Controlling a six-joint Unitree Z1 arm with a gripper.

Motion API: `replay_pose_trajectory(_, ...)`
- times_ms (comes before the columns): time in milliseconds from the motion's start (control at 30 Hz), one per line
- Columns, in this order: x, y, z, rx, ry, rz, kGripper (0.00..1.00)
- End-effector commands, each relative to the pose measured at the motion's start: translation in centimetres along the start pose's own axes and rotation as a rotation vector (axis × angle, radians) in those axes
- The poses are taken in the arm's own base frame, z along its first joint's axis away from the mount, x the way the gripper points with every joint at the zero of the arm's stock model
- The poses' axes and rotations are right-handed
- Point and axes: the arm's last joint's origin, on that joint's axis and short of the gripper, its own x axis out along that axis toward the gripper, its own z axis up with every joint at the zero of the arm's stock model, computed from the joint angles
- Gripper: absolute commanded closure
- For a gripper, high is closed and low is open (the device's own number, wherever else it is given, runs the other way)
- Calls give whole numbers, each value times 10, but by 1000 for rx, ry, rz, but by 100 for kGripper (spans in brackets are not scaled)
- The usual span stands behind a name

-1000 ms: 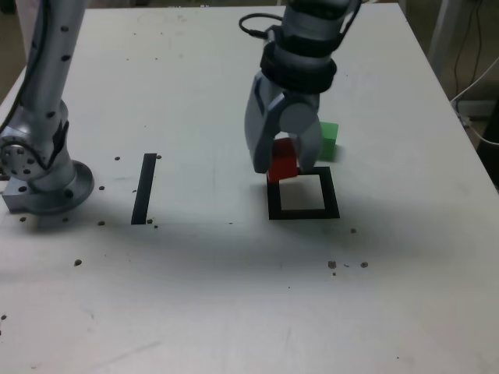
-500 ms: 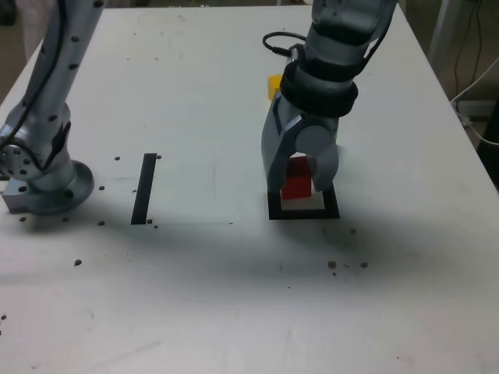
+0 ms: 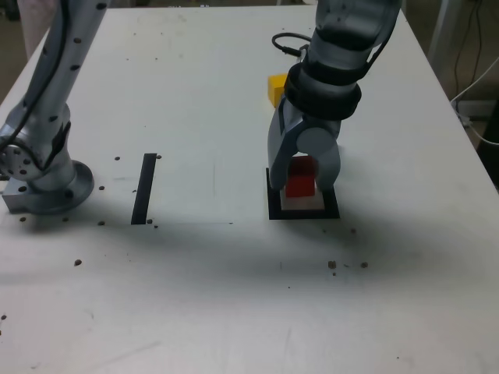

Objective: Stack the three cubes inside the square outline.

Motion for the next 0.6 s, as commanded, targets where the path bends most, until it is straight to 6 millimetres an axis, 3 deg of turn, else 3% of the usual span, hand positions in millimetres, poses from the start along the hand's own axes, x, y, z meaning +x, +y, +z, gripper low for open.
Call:
replay_pose_trajectory(0,3,0,2,4,2,9,72)
replay_pose_trajectory(467,14,1,9,10,12,9,72)
replay_pose_trajectory(567,15,1,9,12,12,8,64)
